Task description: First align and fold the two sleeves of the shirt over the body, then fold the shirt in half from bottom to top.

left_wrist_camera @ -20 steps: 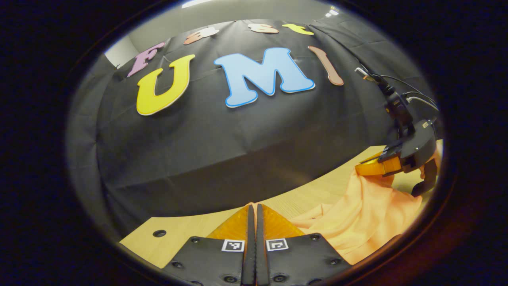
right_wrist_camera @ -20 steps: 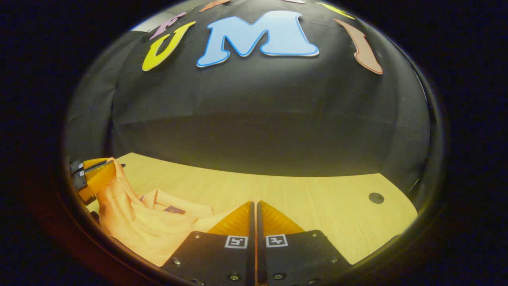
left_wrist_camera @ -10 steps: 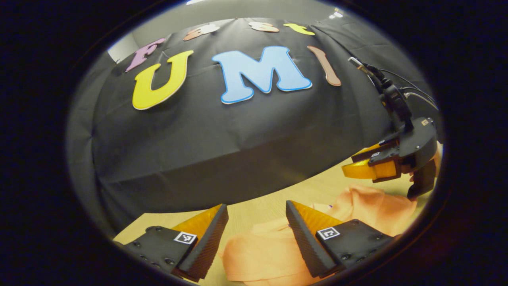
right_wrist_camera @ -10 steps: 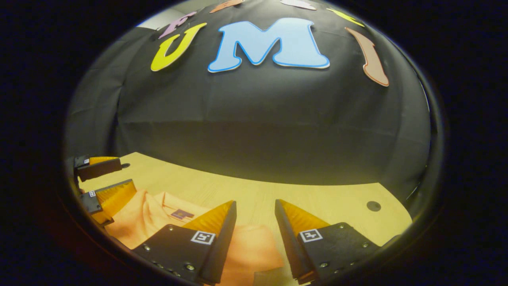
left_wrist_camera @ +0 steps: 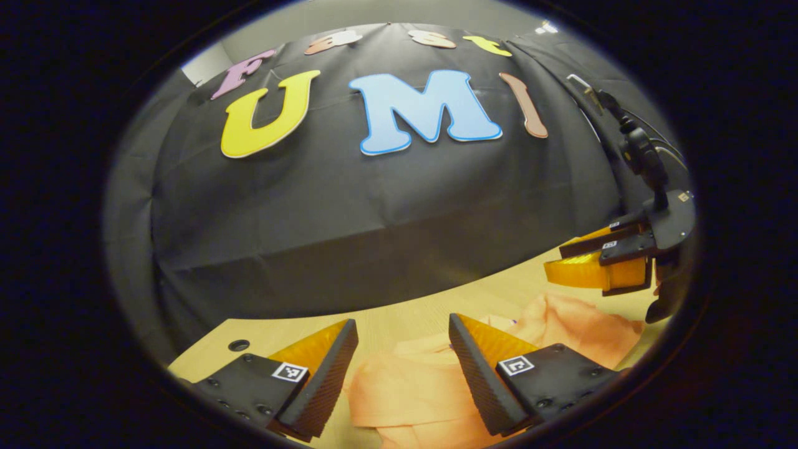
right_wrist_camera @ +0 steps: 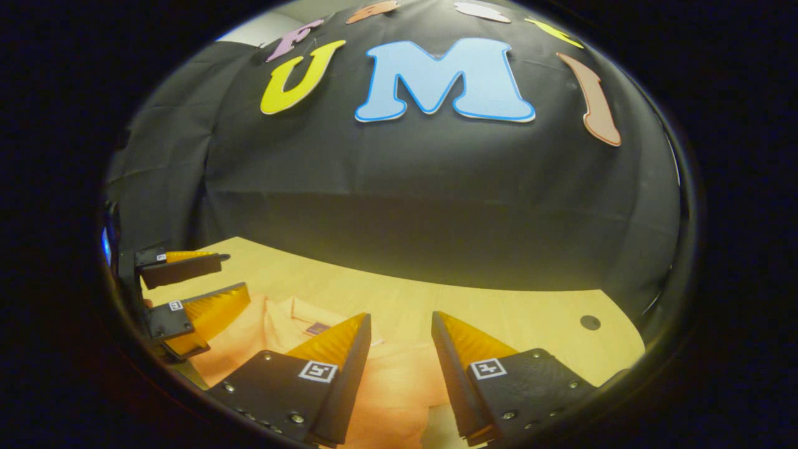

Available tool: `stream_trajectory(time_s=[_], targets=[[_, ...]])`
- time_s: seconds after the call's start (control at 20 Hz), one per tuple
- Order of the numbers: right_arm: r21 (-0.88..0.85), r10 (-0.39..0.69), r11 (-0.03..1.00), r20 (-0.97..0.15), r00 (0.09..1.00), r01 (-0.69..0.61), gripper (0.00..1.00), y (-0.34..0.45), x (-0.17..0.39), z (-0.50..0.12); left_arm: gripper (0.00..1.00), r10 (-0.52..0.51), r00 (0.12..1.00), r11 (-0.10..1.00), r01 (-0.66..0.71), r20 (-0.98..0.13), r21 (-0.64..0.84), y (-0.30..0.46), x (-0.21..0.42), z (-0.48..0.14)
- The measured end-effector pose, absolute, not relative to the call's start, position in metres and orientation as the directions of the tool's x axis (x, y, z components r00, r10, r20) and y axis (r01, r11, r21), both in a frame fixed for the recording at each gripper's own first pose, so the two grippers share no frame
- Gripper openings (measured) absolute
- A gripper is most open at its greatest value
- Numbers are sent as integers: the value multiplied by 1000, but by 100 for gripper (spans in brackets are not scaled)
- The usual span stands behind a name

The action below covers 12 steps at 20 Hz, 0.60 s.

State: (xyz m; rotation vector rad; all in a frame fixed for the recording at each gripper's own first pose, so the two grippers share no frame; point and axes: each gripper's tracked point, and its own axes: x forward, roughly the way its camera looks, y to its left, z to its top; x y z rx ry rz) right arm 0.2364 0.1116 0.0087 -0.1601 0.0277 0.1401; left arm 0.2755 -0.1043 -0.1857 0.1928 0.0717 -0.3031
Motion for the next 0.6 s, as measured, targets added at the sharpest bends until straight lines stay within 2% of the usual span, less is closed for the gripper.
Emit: stream_trajectory(time_s=[0.15,0.2,0.25,0.3,0.4,0.45,0.55,0.6], targets=[[-180,148,972,-13,989,-148,63,120,207,13,95,-281,956,952,289,-89,103,-108,257,-171],[-190,148,971,0,989,-145,63,121,197,15,100,-269,958,957,278,-98,89,-107,251,-172],[-197,149,970,6,989,-145,63,123,187,15,96,-261,959,960,270,-110,79,-106,245,-173],[-203,149,968,11,989,-144,58,123,176,14,100,-255,960,962,264,-118,68,-104,239,-172],[-211,154,966,20,988,-146,58,126,158,11,100,-240,963,968,248,-124,50,-96,223,-168],[-210,157,966,19,987,-150,63,127,151,8,96,-233,965,970,240,-124,45,-92,215,-164],[-203,164,967,19,986,-157,63,129,133,5,96,-218,968,974,225,-122,40,-80,197,-156],[-193,168,968,24,986,-160,63,129,123,3,100,-214,969,974,221,-124,42,-76,186,-154]])
